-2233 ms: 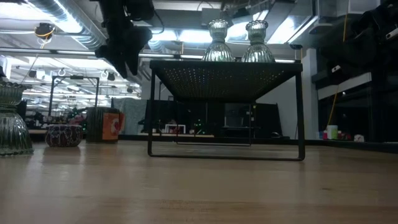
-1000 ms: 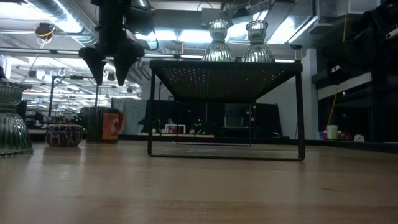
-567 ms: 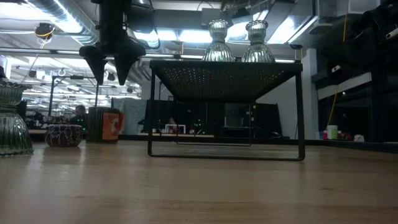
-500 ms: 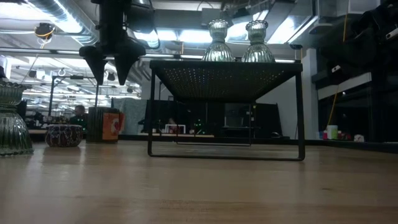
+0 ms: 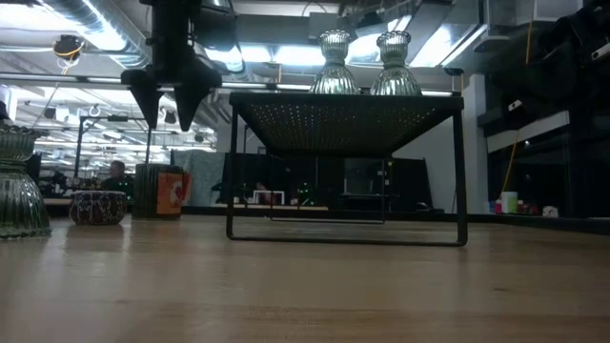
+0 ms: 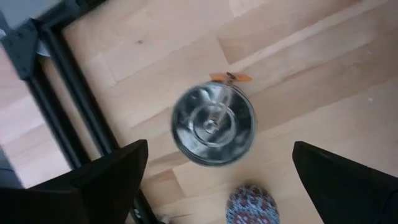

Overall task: Pick & Place candle stick holders
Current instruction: Put the orange scented candle on the shelf aligned with the other brown scented candle

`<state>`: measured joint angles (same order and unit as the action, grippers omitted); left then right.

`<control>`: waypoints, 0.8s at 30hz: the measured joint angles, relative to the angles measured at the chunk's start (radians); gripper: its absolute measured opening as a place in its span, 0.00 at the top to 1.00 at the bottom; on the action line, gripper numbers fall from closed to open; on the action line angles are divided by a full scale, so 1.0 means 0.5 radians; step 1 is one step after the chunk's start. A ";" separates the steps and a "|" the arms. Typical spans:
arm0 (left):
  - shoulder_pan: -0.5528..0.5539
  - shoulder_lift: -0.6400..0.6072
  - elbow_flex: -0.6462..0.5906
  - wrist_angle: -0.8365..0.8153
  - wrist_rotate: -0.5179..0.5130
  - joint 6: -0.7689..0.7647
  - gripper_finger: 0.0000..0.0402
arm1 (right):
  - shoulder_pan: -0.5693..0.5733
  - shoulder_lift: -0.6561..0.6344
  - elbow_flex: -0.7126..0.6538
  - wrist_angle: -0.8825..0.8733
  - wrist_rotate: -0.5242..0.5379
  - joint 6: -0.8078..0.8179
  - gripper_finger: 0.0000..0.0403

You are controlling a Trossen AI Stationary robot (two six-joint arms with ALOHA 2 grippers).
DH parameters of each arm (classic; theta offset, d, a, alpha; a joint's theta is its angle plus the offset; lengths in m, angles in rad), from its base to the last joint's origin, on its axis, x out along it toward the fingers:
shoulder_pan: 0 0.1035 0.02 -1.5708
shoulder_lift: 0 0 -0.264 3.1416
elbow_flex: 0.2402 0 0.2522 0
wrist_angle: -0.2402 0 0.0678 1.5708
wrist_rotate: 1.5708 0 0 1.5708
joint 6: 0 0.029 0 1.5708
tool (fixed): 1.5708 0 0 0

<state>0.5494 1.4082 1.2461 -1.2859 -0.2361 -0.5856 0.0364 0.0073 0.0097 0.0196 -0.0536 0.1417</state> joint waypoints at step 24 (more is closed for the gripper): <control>0.175 -0.002 -0.259 0.158 0.220 0.056 0.00 | 0.000 0.000 0.000 0.000 0.000 0.001 0.99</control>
<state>0.6371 1.4075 1.1165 -1.2069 -0.1262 -0.5574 0.0363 0.0073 0.0097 0.0195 -0.0537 0.1421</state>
